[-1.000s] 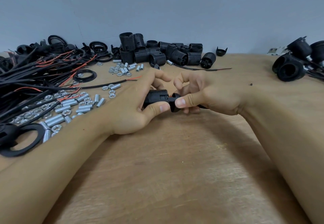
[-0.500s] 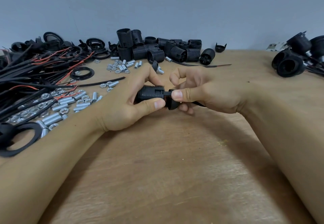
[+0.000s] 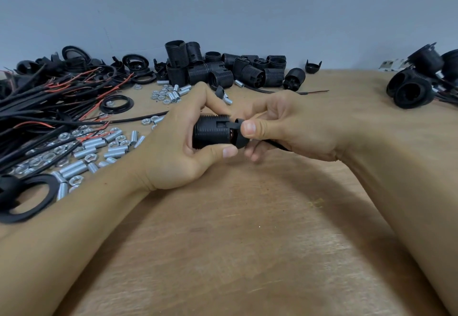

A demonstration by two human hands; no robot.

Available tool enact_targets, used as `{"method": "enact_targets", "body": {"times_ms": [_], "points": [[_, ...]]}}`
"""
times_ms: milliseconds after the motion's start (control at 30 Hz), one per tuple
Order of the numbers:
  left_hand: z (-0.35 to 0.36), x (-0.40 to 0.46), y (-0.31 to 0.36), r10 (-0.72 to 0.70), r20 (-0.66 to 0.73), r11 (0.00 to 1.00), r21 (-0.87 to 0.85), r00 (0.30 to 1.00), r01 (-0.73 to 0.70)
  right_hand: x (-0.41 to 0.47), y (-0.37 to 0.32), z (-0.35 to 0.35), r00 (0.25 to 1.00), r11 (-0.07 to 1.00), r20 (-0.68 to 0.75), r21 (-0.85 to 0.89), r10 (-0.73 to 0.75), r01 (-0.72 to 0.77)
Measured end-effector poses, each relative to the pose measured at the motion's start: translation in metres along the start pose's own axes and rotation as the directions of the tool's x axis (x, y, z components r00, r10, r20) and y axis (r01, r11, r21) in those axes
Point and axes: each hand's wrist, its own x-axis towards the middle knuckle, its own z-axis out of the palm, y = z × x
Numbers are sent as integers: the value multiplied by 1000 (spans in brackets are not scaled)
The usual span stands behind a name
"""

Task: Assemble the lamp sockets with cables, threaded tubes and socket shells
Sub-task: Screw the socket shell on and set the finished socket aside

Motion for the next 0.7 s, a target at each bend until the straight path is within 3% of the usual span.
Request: {"method": "enact_targets", "body": {"times_ms": [100, 433, 533, 700], "points": [[3, 0, 0, -18, 24, 999, 51, 1000, 17, -2, 2, -1, 996, 993, 49, -99, 75, -70], [6, -4, 1, -133, 146, 982, 154, 980, 111, -3, 5, 5, 995, 993, 22, -67, 100, -98], [10, -4, 4, -151, 151, 985, 108, 977, 136, -5, -1, 4, 992, 990, 12, -74, 124, -122], [9, -1, 2, -34, 113, 987, 160, 993, 16, 0, -11, 8, 982, 983, 60, -52, 177, -174]]}}
